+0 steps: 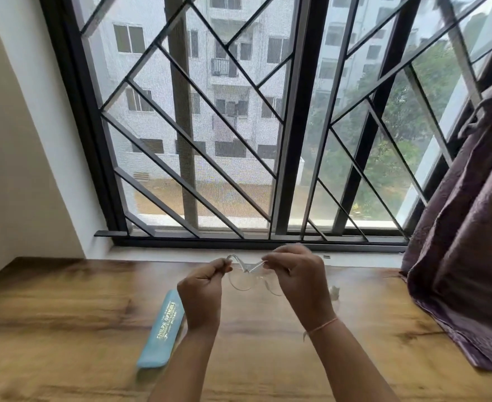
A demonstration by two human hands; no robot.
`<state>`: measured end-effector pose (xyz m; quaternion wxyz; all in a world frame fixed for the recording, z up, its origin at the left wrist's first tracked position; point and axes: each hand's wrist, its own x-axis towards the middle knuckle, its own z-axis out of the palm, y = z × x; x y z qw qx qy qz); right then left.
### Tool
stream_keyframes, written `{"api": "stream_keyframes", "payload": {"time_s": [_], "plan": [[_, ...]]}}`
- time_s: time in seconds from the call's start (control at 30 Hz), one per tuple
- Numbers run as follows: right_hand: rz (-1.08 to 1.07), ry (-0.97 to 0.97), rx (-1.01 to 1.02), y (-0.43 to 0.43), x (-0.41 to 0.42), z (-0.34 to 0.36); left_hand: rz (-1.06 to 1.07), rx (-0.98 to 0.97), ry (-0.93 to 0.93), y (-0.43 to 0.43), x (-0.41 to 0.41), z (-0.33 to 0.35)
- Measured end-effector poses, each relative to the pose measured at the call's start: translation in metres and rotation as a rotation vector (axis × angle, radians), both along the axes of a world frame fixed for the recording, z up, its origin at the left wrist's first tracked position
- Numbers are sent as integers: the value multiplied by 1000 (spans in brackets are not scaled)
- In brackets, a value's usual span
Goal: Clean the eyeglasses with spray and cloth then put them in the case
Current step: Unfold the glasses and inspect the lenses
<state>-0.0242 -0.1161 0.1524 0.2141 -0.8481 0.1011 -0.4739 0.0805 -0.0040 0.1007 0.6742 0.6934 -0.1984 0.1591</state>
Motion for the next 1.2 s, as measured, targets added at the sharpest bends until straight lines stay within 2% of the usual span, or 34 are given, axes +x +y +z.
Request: {"api": "stream_keyframes", "payload": {"time_s": [0.23, 0.6, 0.87, 0.97, 1.0, 1.1, 1.2], "plan": [[1, -197, 179, -10, -36, 8, -23, -50, 79, 2, 1, -1], [25, -288, 277, -17, -49, 5, -87, -102, 112, 3, -5, 1], [-117, -266, 368, -20, -43, 2, -111, 87, 149, 8, -5, -23], [-157, -246, 407, -22, -43, 0, -31, 166, 185, 14, -8, -31], [-163, -241, 431, -23, -44, -1, 43, 214, 121, 16, -11, -33], [-168, -225, 511, -22, -45, -2, 224, 327, -274, 16, -29, -30], [-172, -216, 542, -19, -42, -3, 79, 376, -473, 2, -58, -23]]}}
